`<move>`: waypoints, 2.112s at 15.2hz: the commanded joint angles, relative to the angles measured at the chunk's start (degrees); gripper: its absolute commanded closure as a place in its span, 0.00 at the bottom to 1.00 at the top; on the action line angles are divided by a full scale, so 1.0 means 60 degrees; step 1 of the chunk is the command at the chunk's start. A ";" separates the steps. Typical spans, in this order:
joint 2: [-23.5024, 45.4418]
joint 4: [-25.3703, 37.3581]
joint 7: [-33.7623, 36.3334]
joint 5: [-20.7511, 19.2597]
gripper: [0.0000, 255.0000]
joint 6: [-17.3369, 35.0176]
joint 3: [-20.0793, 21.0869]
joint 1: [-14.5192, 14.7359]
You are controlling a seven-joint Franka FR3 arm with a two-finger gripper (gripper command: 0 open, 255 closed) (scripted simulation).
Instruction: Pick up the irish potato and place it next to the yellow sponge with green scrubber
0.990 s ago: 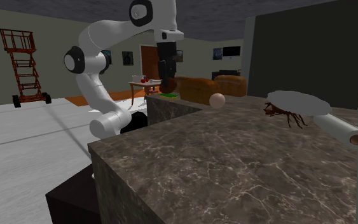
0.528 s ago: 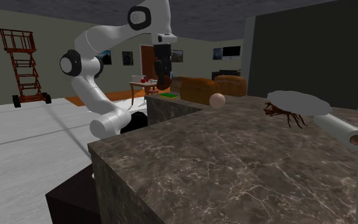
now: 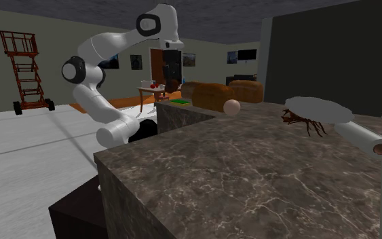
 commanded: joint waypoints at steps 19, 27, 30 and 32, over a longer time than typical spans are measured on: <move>-0.0347 0.1655 0.4602 0.3139 1.00 -0.0352 0.4103 0.0118; 0.0376 0.3478 0.6563 0.4031 1.00 -0.0199 0.6212 -0.0598; 0.0727 0.4381 0.7318 0.4269 1.00 -0.0143 0.7186 -0.1124; 0.0730 0.4471 0.7482 0.4371 1.00 -0.0037 0.7470 -0.1256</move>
